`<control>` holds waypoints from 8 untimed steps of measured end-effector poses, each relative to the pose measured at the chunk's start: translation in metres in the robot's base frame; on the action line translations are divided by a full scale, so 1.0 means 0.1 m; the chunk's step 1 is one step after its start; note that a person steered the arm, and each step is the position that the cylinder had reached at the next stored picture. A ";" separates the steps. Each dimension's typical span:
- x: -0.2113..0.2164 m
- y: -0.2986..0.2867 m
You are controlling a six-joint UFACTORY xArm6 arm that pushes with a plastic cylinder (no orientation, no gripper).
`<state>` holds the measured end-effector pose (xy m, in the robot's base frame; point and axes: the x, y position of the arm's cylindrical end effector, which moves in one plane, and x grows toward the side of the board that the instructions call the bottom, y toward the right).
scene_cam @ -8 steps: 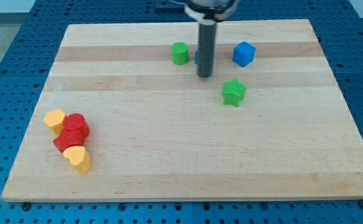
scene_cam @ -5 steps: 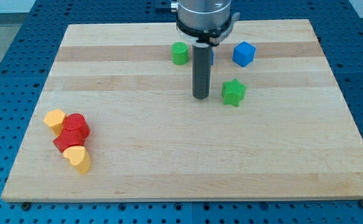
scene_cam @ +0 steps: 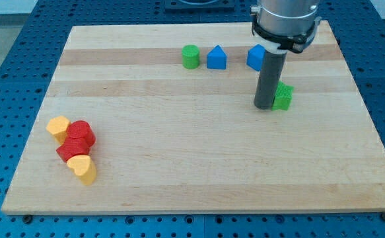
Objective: Push the green star right and up a bit
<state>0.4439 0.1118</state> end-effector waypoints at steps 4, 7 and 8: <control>0.11 0.50; -0.23 0.23; -0.23 0.06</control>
